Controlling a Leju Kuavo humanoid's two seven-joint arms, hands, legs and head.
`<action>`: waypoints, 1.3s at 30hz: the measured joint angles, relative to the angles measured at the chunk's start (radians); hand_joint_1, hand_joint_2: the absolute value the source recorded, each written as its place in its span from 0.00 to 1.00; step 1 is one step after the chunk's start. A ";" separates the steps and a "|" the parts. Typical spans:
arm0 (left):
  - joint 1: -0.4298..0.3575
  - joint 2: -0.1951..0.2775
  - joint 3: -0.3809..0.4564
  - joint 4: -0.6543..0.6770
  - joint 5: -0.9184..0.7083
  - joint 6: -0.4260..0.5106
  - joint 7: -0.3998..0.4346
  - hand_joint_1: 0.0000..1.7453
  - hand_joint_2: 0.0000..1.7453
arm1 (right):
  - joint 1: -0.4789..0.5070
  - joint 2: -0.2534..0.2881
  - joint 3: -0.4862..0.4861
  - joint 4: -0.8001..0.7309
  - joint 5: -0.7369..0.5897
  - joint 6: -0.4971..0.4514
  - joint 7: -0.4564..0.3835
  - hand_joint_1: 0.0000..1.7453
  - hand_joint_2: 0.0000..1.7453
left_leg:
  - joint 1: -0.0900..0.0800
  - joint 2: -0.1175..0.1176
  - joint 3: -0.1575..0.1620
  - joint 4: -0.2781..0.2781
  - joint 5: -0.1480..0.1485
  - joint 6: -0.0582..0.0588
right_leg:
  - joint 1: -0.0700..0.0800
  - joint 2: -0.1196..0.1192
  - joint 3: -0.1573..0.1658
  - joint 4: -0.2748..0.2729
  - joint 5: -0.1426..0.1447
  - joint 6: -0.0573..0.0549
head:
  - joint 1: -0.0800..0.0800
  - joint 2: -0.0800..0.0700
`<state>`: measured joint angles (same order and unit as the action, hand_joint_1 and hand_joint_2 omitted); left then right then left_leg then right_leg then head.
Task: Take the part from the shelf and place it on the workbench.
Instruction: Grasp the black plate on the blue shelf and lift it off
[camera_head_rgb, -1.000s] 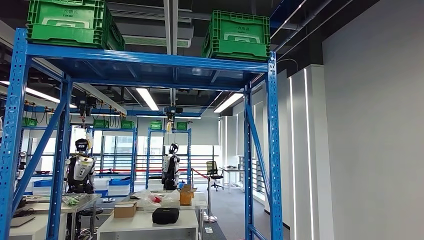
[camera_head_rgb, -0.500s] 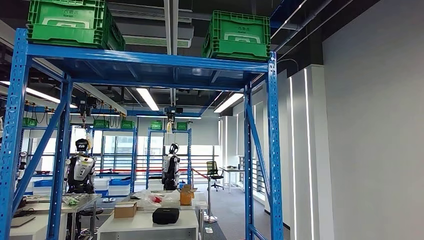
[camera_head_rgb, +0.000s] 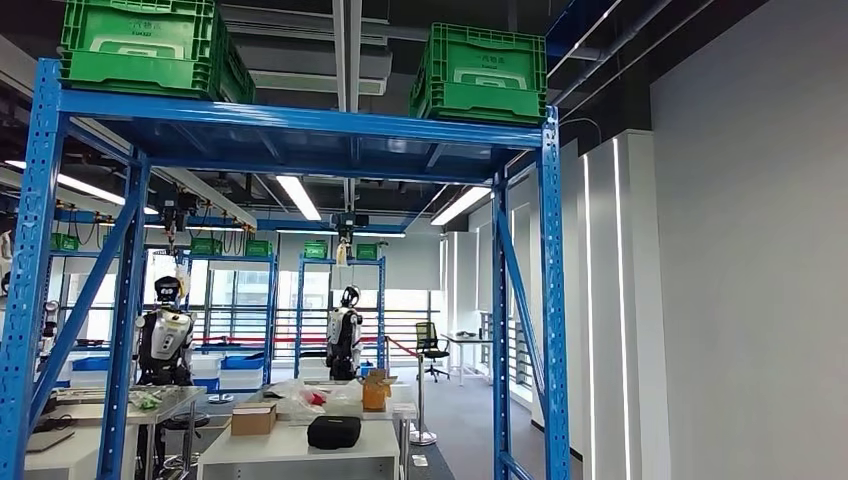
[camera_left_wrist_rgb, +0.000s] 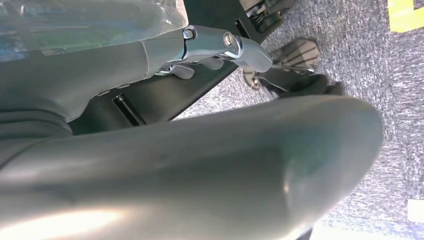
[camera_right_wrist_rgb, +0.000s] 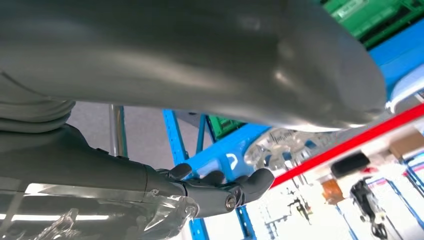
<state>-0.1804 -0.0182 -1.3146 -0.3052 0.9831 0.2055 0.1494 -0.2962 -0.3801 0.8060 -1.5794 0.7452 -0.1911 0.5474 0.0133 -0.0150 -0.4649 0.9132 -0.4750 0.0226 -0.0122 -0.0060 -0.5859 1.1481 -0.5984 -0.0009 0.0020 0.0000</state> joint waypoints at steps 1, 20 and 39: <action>0.000 0.000 0.000 0.000 0.000 0.000 0.000 0.00 0.00 | 0.003 -0.001 0.001 0.000 -0.001 0.000 0.000 0.00 0.00 | 0.003 -0.001 0.000 0.001 -0.002 -0.003 | -0.005 0.001 -0.035 0.055 -0.011 0.006 | -0.001 0.000; -0.010 -0.001 -0.007 0.003 -0.001 -0.001 -0.011 0.00 0.00 | 0.009 -0.002 0.003 -0.002 -0.005 -0.013 -0.011 0.00 0.00 | -0.008 -0.002 -0.121 0.279 -0.099 -0.021 | 0.006 -0.008 0.017 -0.100 0.080 -0.045 | 0.013 0.000; 0.000 0.000 -0.012 0.009 0.000 -0.001 -0.003 0.00 0.00 | 0.016 -0.006 0.001 -0.001 -0.009 -0.024 -0.014 0.00 0.00 | -0.021 0.003 0.010 0.055 -0.079 -0.020 | -0.007 0.001 -0.029 -0.116 0.140 0.000 | -0.001 0.000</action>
<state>-0.1801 -0.0177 -1.3263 -0.2965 0.9829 0.2044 0.1465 -0.2798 -0.3861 0.8067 -1.5806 0.7358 -0.2154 0.5329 -0.0074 -0.0118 -0.4552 0.9681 -0.5538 0.0030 -0.0194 -0.0055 -0.6147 1.0324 -0.4585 -0.0012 0.0010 0.0000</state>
